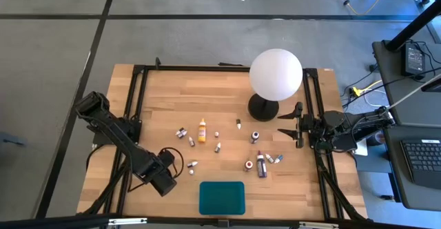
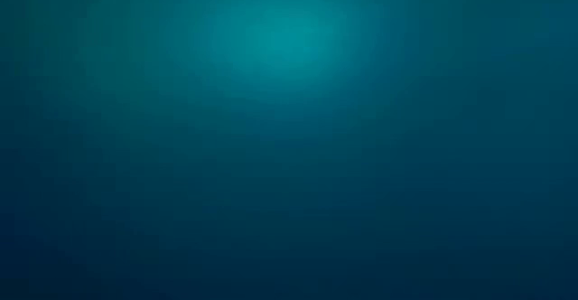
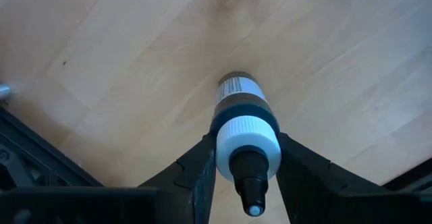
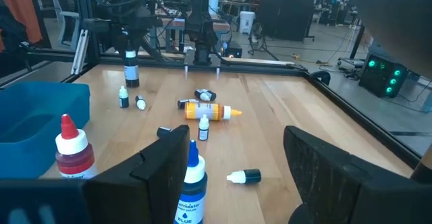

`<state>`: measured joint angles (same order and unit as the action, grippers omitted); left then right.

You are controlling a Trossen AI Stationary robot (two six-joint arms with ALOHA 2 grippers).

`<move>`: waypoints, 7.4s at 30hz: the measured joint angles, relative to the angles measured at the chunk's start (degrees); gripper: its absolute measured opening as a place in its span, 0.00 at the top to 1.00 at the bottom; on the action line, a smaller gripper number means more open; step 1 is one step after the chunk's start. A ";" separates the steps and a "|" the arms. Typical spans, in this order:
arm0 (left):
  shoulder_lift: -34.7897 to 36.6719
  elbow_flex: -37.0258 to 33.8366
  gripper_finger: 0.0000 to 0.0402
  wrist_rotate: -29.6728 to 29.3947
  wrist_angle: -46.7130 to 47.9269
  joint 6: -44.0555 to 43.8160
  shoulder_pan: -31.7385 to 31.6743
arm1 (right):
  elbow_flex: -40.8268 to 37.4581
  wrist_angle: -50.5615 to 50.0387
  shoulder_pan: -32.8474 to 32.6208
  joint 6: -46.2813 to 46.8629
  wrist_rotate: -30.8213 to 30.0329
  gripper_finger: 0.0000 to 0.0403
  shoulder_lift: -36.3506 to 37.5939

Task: Pick & Place food coloring
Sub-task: Put the large black food coloring bottle into the blue bin, then put the large blue food coloring bottle into the blue bin

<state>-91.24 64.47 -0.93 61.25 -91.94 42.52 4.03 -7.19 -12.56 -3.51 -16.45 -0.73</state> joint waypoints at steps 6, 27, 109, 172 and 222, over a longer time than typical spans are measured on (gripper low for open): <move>-0.07 0.16 0.67 -0.04 0.14 2.74 0.00 | 0.02 0.01 0.00 0.00 0.00 0.40 0.02; 0.07 16.03 0.67 -13.77 -4.59 36.57 -8.12 | 0.01 0.08 0.00 -0.24 -0.01 0.40 0.00; -28.39 39.85 0.63 3.93 3.06 47.58 -13.42 | 0.02 -0.42 0.00 -1.25 -1.55 0.40 0.01; -6.73 21.08 0.49 -44.15 9.51 42.21 -12.31 | 0.00 0.36 0.00 6.82 -1.24 0.40 0.00; 31.39 -46.27 0.48 -29.93 -93.61 89.74 -13.86 | 31.17 -4.59 -0.04 14.26 1.09 0.40 -71.07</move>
<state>-59.86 18.20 -30.85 -32.36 -2.20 28.67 35.20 -11.79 -12.60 10.76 -15.35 -71.80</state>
